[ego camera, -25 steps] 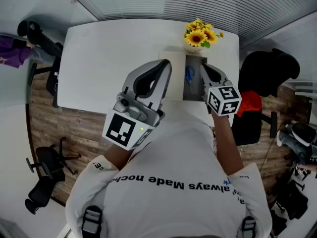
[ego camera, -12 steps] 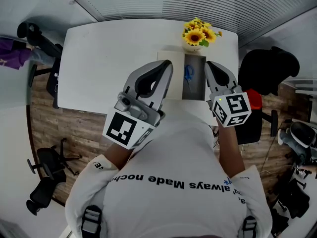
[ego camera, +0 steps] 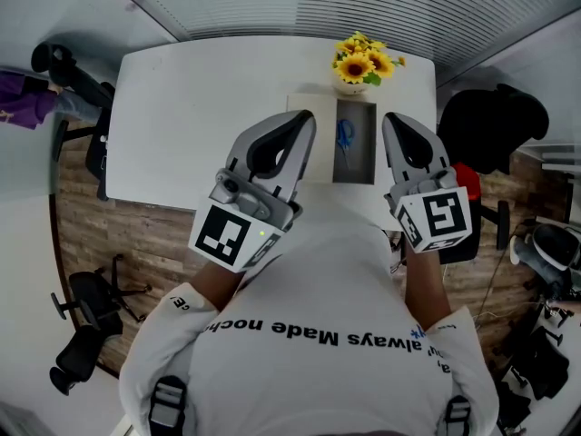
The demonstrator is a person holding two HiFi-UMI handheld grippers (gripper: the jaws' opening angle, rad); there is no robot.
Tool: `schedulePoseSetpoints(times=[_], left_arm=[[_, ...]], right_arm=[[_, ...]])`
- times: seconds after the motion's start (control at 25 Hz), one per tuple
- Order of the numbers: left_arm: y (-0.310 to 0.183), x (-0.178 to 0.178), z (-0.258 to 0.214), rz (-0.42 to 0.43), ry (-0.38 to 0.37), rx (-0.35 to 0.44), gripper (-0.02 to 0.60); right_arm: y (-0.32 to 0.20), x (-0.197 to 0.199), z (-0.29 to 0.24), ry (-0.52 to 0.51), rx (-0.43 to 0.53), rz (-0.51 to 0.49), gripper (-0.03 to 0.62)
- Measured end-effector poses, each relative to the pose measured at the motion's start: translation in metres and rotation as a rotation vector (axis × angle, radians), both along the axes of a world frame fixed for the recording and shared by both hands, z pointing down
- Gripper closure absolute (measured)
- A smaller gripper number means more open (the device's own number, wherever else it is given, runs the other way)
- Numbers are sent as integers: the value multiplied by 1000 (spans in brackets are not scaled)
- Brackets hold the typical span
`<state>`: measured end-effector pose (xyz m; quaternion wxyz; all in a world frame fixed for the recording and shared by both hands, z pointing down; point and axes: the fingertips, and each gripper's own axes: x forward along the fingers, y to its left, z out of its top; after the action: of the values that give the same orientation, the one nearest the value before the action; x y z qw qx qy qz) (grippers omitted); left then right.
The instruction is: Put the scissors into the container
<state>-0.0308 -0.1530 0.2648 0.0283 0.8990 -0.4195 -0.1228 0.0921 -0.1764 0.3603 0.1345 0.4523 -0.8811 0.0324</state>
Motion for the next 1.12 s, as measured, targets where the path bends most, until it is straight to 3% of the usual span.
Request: schedulePoseSetpoints(times=[0.4,0.6,1.12], left_arm=[[-1,1,0,1,2,-6,563],[-1,3,2,7,1,-12,562],[-2,3,2,4,0,-7,562]], right_arm=[[12,-5,-47,-14,99,7,588],[22,-4,-51,39,111,-14,588],[31,-7,-72,24,157,-21,588]])
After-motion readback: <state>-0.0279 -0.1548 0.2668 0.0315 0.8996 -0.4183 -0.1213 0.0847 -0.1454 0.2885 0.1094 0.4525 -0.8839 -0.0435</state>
